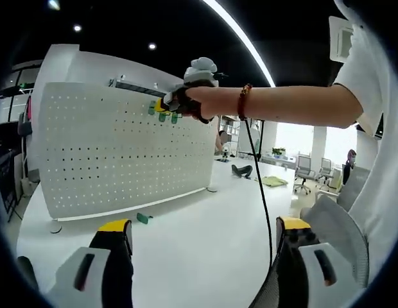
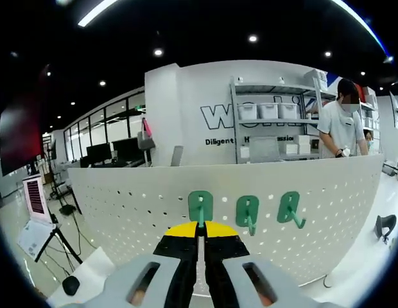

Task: Insert the hook assembly into the mounting plate slot until the hook locks in place.

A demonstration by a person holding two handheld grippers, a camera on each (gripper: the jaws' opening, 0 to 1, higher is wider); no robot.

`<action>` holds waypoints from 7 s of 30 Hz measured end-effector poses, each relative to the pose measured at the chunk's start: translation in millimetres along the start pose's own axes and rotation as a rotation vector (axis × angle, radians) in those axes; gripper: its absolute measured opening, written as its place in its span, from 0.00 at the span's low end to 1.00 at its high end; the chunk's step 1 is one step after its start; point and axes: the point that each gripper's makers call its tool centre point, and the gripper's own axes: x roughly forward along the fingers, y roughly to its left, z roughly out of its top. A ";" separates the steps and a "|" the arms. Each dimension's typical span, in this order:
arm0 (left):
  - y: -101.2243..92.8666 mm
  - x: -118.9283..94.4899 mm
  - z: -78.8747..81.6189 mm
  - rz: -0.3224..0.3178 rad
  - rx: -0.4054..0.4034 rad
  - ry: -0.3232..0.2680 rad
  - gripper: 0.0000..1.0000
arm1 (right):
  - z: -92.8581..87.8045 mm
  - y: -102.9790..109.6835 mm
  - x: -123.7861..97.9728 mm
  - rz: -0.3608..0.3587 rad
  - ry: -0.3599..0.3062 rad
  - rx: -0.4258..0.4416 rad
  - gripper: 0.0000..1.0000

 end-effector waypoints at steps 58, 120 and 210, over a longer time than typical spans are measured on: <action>7.5 -5.0 -11.7 0.008 -0.033 0.036 0.94 | -8.3 2.4 10.1 -0.070 0.038 -0.057 0.01; 5.7 1.9 -20.6 0.024 -0.055 0.086 0.90 | -127.7 14.2 -16.1 0.075 0.215 -0.088 0.10; 42.3 -6.9 -50.3 0.119 -0.133 0.118 0.92 | -313.4 40.2 19.9 0.188 0.585 -0.053 0.10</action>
